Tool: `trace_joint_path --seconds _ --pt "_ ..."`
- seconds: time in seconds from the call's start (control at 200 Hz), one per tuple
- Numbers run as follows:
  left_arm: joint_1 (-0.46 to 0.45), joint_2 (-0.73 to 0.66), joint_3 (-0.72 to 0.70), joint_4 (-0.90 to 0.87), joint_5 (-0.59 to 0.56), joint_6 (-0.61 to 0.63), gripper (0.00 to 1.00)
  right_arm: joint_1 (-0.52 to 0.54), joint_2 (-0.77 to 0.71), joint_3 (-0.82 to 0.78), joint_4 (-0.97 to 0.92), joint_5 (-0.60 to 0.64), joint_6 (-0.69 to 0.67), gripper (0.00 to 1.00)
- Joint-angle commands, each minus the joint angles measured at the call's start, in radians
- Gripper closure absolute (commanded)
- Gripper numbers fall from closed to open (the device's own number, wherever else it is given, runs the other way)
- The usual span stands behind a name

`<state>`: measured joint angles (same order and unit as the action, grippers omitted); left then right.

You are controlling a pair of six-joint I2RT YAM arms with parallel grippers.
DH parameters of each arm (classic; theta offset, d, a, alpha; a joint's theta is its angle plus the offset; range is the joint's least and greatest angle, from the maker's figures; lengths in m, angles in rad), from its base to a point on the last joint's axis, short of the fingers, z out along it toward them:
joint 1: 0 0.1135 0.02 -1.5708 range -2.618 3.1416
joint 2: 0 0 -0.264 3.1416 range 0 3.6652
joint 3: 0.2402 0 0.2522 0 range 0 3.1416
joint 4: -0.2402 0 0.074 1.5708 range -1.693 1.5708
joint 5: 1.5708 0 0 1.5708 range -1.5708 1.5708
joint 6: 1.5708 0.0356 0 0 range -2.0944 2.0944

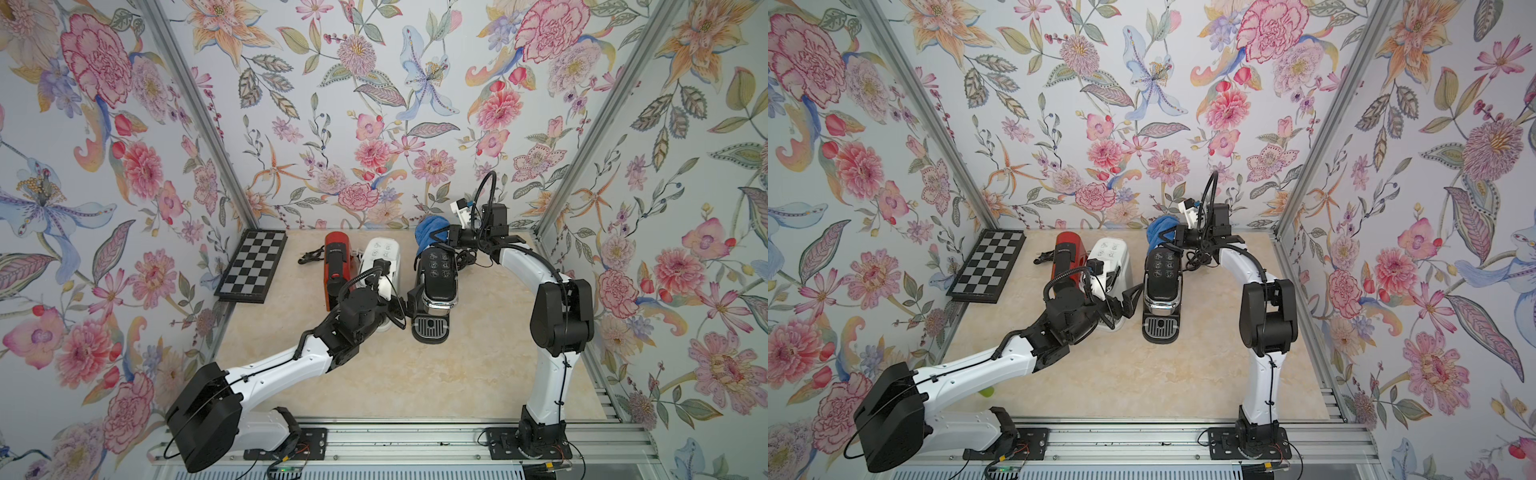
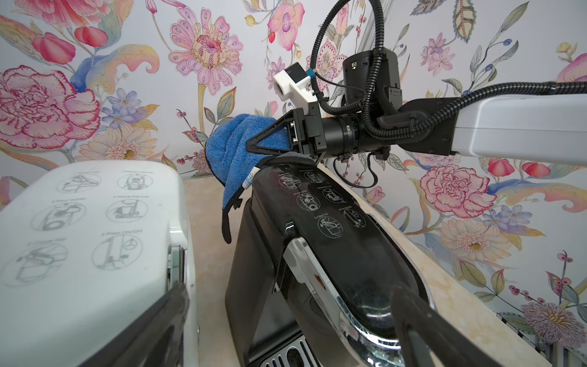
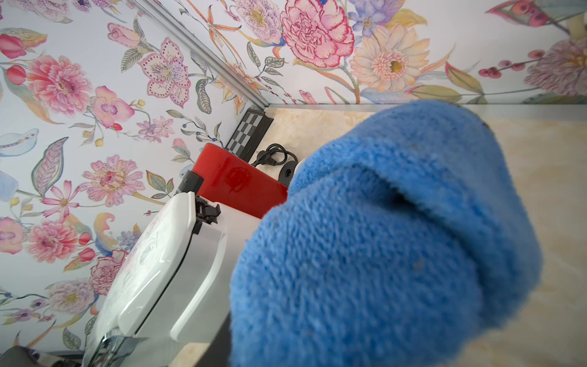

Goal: Wipe the surface of a coffee machine
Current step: Wipe the dirt from the surface of the coffee machine.

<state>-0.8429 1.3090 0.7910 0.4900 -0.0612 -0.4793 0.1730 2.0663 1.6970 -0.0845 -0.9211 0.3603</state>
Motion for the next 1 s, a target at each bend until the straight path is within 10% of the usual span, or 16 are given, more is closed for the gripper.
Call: trace_joint_path --seconds 0.0,0.996 --pt "-0.009 0.013 0.007 -0.071 0.0 -0.023 0.01 0.0 0.046 0.005 -0.061 -0.165 -0.021 0.67" --pt "-0.061 0.101 0.068 -0.05 0.032 -0.021 0.01 0.071 0.164 -0.245 -0.096 -0.024 -0.198 0.67"
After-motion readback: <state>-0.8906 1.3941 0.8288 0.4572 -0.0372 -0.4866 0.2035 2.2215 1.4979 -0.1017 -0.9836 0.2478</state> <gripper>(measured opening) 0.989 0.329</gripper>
